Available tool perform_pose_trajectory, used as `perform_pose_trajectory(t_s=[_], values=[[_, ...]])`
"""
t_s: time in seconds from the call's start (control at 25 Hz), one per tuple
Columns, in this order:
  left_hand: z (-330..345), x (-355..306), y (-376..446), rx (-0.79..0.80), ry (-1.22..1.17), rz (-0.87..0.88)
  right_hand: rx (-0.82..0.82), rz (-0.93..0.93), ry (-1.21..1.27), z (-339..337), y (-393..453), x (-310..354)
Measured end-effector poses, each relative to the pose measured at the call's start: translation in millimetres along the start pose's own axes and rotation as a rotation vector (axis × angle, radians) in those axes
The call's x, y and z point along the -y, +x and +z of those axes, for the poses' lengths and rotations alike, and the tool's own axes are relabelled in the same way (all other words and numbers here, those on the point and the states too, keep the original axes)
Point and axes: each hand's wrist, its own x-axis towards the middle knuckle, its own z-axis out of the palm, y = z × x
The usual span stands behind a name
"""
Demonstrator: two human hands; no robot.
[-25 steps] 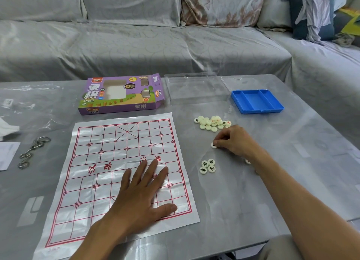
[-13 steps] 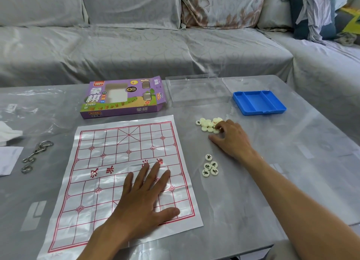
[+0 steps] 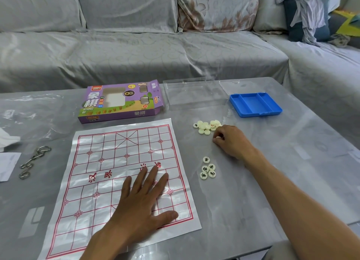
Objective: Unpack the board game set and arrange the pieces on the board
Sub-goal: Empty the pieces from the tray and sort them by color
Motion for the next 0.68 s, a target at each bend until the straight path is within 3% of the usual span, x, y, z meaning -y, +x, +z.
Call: perform_pose_trajectory(t_s=[0.12, 0.32, 0.56, 0.68], values=[[1.4, 1.8, 0.7, -0.003, 0.003, 0.003, -0.067, 0.093, 0.258, -2.2, -0.5, -3.6], [1.7, 1.5, 1.1, -0.006, -0.001, 0.007, 0.027, 0.237, 0.601, -13.7, -9.4, -12.0], [0.9, 0.6, 0.6, -0.008, -0.001, -0.001, 0.033, 0.134, 0.356, -13.3, -14.2, -4.9], [1.2, 0.8, 0.4, -0.010, -0.009, 0.002, 0.201, 0.075, 0.267, -16.6, -17.3, 6.0]])
